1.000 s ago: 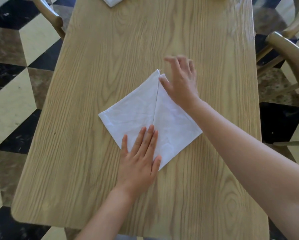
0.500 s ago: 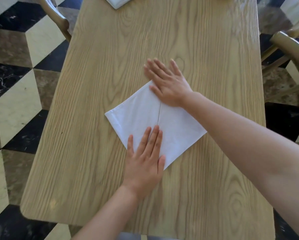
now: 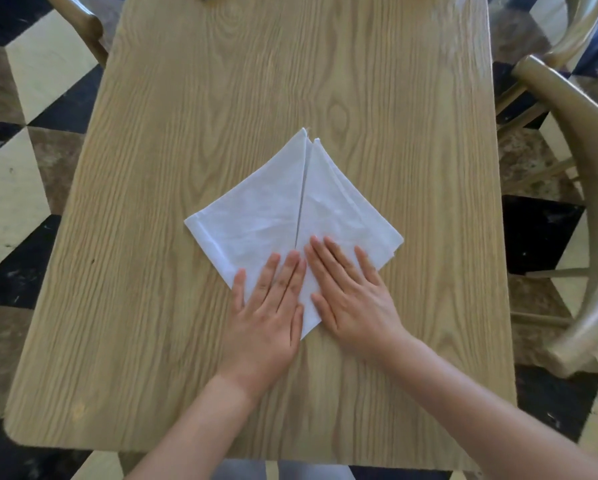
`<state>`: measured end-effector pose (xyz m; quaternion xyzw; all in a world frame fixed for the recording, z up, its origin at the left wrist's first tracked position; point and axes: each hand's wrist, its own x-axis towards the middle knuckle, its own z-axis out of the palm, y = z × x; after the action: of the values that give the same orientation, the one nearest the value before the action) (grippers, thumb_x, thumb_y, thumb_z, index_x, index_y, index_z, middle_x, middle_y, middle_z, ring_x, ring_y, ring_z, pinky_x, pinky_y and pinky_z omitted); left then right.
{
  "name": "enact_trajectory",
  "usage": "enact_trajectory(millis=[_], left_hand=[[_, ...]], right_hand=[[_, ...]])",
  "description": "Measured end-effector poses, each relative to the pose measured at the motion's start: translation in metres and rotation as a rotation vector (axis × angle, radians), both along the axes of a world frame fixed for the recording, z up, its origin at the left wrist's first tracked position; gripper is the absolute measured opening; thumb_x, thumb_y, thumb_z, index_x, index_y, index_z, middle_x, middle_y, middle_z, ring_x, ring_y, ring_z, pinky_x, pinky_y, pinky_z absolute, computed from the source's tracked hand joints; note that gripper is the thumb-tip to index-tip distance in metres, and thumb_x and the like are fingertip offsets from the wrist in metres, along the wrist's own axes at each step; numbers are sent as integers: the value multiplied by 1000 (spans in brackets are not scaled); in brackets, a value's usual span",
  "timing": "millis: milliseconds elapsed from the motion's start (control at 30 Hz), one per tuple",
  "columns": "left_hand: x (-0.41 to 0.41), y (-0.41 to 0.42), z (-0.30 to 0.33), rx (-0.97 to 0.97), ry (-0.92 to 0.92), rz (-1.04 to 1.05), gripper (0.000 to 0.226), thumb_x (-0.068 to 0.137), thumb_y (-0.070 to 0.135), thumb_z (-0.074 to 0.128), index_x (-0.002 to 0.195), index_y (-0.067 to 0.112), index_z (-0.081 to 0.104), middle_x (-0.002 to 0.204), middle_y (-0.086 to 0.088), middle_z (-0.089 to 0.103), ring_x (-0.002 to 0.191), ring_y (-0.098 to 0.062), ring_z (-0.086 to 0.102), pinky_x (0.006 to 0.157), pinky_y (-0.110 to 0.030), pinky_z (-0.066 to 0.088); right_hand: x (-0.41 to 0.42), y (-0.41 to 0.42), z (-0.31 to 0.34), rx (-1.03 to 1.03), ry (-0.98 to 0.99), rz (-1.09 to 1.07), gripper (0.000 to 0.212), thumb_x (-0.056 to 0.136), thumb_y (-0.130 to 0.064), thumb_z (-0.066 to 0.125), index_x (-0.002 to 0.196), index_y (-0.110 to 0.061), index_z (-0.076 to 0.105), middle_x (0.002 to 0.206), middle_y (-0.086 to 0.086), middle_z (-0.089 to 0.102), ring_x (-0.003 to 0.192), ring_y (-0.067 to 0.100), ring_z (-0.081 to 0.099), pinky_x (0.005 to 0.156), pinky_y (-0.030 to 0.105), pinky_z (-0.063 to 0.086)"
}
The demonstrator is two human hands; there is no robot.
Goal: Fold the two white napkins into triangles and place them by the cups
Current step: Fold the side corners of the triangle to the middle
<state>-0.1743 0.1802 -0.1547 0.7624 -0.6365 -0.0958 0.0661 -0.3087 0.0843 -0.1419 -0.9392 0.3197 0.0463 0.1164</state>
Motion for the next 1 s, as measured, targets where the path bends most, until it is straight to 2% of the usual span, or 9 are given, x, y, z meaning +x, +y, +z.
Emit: enact_trajectory(millis=[167,233,367,467,567,633,700,833,1000], left_hand=[[0,0,0,6,-13,-7,54,93,29,29,145,14,33,153,2,28,141,-19,26,112,-51,17],[0,0,0,14,-15,-12,54,93,29,28,145,14,33,153,2,27,141,-20,25,112,-51,16],[0,-1,7,69,24,-22,55,93,30,27,145,14,33,153,2,26,141,-21,25,111,-51,15],[6,-2,13,44,203,-21,57,93,34,25,147,16,26,155,4,19,144,-15,16,114,-50,5],[34,-22,25,-124,228,107,55,92,29,33,144,9,32,152,-7,30,141,-19,24,111,-57,9],[61,-50,34,-105,156,252,58,92,24,41,146,8,26,152,-11,28,141,-24,24,111,-56,10],[85,-80,41,45,106,320,63,92,25,47,147,8,21,148,-14,30,137,-29,27,108,-51,20],[110,-114,53,199,73,351,50,79,28,63,124,11,50,119,-12,53,112,-32,48,88,-41,37],[114,-130,60,301,170,349,28,72,25,70,97,13,65,109,-10,54,103,-30,54,86,-43,48]], right_hand=[[-29,-61,0,-6,171,-50,59,94,-45,6,147,-24,-10,155,-11,-9,143,8,-9,115,39,-13],[-36,-78,5,-1,219,-72,58,92,-47,-1,146,-28,-14,153,-16,-15,142,6,-16,112,42,-21],[-33,-72,5,66,150,-161,59,94,-52,5,142,-32,-22,153,-14,-22,139,3,-22,110,44,-22],[-23,-62,9,98,-42,-373,72,94,-49,33,149,-23,-6,158,-3,2,145,13,3,115,46,5],[-6,-62,17,-3,-152,-484,65,90,-38,53,144,-10,29,137,9,43,126,29,37,96,40,35],[6,-71,19,26,-114,-545,53,89,-36,57,132,-8,44,123,10,46,115,28,42,86,36,38],[16,-81,23,94,-111,-600,41,89,-35,58,118,-7,50,115,8,46,106,26,48,78,32,40],[26,-93,30,71,-20,-604,36,88,-39,57,105,-8,51,102,7,58,92,26,57,72,33,37],[28,-103,35,111,127,-631,27,85,-41,56,79,-15,51,88,2,53,86,22,50,83,38,29]])
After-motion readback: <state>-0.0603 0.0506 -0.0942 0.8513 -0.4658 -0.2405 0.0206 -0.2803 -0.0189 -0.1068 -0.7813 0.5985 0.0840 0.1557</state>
